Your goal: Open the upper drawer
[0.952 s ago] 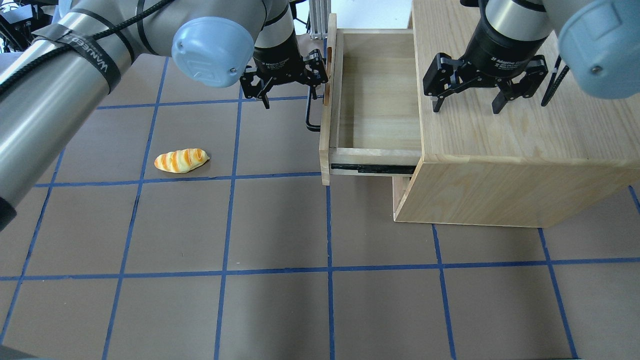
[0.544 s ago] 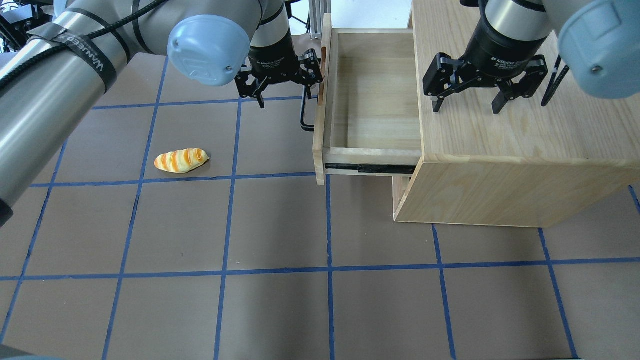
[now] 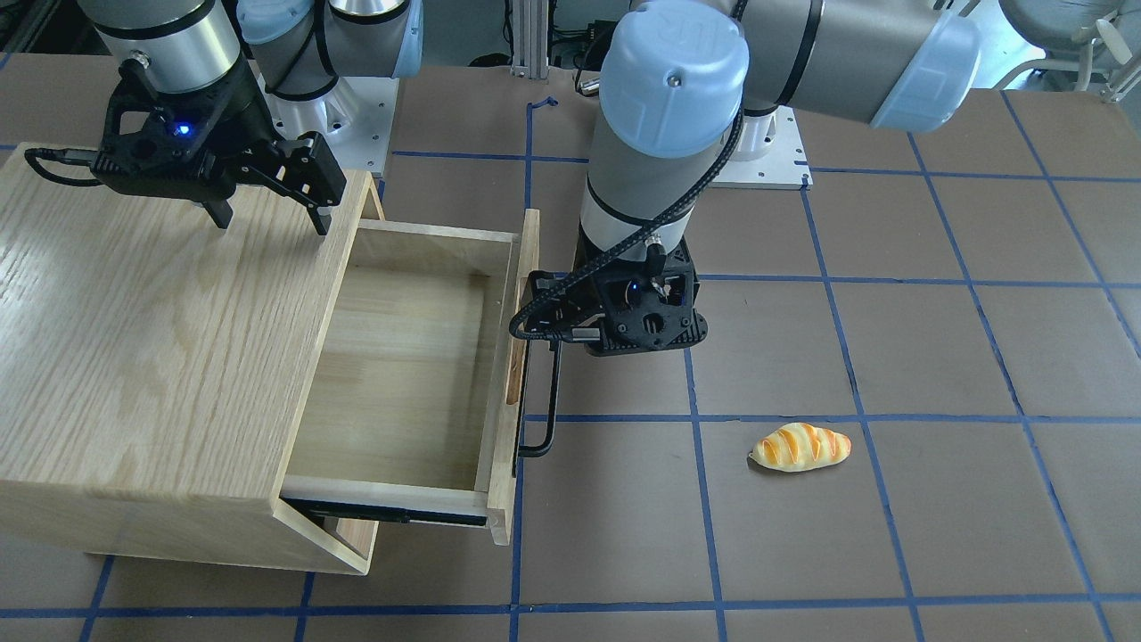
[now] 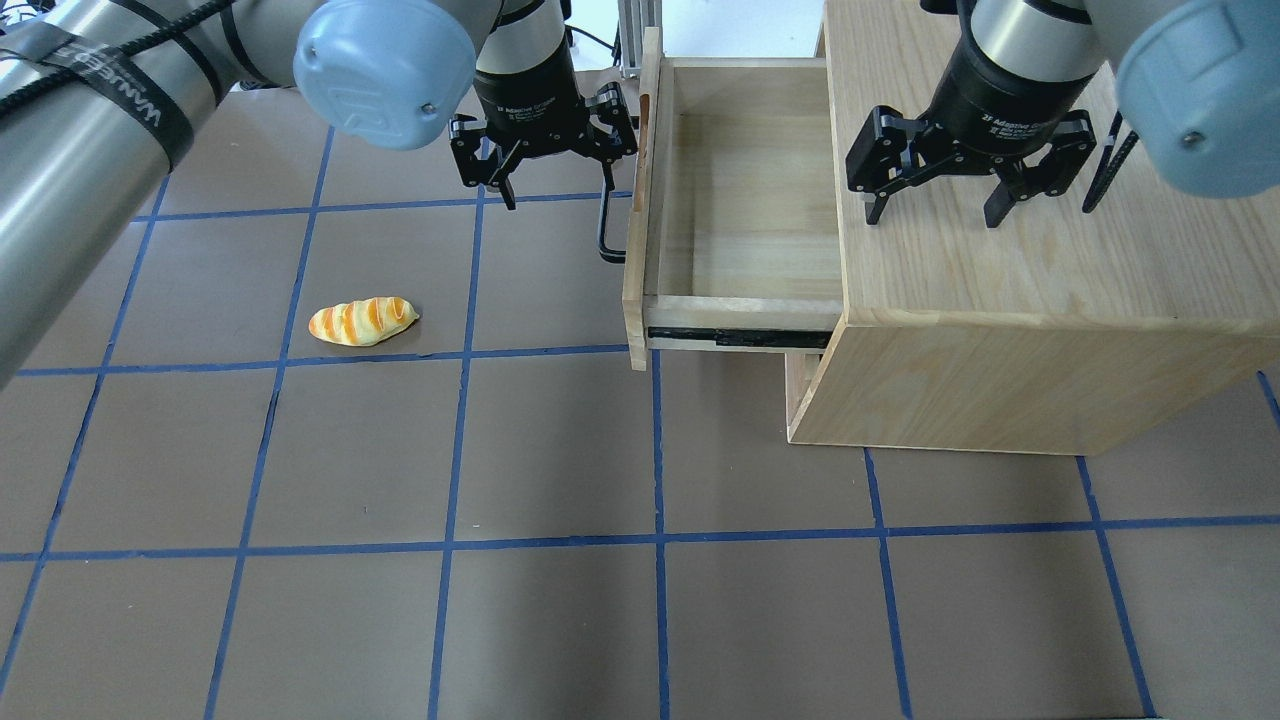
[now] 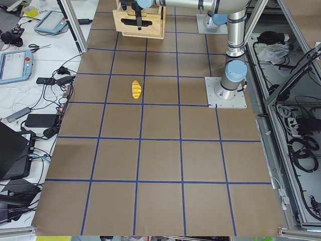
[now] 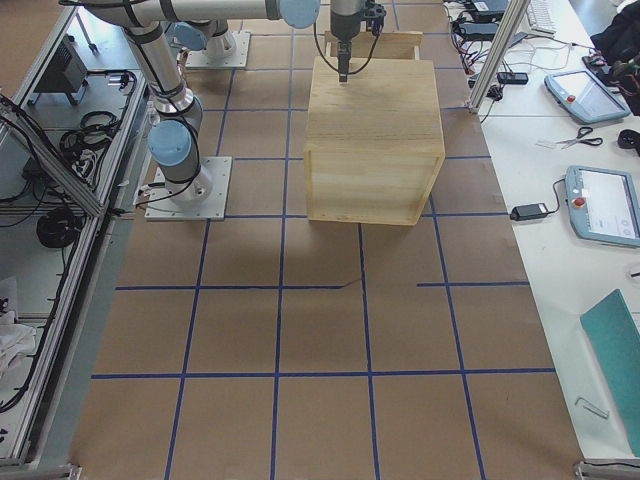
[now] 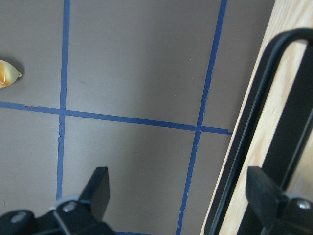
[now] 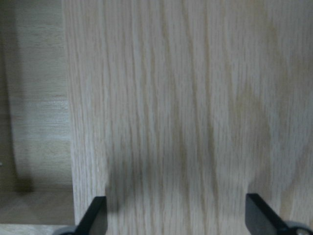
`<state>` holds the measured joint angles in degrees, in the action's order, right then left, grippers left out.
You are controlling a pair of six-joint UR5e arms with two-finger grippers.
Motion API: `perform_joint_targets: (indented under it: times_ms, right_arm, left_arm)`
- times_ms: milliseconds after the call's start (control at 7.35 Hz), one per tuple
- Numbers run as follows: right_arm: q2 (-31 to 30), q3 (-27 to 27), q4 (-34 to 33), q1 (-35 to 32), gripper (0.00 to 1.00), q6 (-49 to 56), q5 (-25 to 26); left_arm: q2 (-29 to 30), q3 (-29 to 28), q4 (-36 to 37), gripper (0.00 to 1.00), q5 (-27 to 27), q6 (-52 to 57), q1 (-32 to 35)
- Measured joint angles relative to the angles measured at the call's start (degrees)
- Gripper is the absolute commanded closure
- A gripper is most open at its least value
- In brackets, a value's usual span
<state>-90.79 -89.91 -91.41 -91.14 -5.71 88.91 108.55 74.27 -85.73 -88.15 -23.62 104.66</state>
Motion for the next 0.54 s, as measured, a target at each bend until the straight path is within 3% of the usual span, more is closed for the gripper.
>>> perform_joint_targets:
  times_ms: [272,544]
  right_arm:
    - [0.00,0.00,0.00,0.00,0.00,0.00,0.03]
    - [0.00,0.00,0.00,0.00,0.00,0.00,0.04]
  left_arm:
    - [-1.37,-2.23,-2.98,0.00,-0.22,3.35,-2.71]
    - [-3.38,-2.49,-4.29,0.00,-2.44,13.29,-8.23]
